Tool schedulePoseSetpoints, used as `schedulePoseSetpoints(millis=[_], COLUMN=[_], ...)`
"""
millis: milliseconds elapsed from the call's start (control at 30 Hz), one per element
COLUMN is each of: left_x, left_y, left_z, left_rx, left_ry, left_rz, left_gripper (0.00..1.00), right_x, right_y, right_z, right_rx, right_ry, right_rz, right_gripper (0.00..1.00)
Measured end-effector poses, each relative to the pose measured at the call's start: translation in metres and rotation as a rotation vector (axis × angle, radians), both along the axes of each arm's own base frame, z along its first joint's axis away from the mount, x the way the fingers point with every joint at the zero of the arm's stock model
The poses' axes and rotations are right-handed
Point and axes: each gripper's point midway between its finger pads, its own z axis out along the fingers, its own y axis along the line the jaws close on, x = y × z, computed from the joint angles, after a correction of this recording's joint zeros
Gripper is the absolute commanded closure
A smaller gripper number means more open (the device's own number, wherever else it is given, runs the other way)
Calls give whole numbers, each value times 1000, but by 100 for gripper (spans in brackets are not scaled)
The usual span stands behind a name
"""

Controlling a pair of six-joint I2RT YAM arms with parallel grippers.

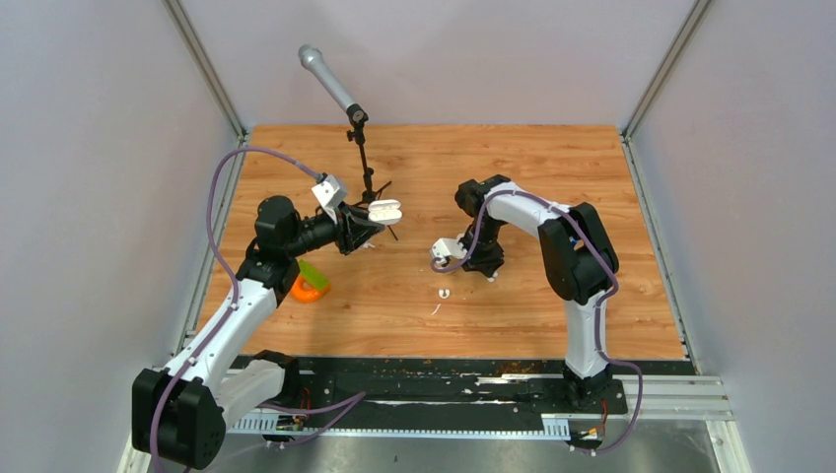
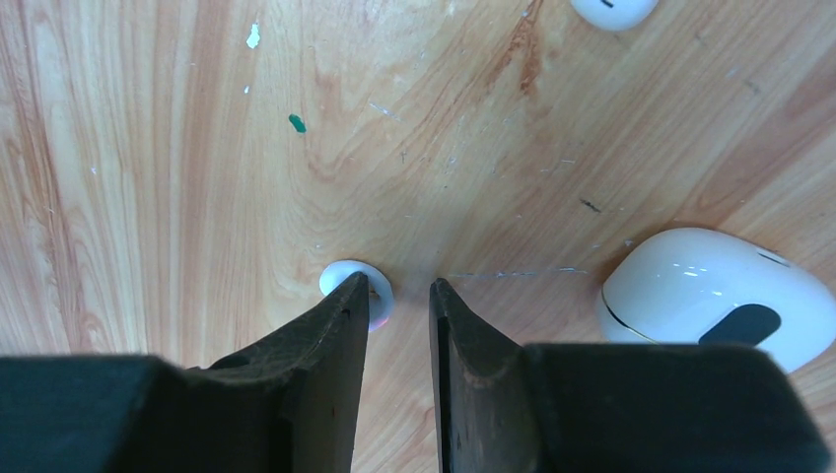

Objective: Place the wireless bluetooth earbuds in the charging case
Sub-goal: Pick up the earbud from the center of the board.

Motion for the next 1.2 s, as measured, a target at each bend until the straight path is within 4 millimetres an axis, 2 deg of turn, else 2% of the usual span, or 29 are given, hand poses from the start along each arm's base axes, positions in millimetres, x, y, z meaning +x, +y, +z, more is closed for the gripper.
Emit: schedulePoseSetpoints(millis=[467,800,1200], left_x=[2,2,3], left_y=[0,1,0], left_z=[-2,-7,-6], left_rx=[1,0,-5], left_ry=[4,10,12], left_rz=[5,9,10], left_gripper=[100,100,100], right_x=[-4,-10,-13], right_y=[-5,-16,-17], right_z=[0,7,13], right_rx=[-9,-27,-21], right_ry=[5,34,36], right_rz=[0,-18,-33], right_gripper=[72,73,75])
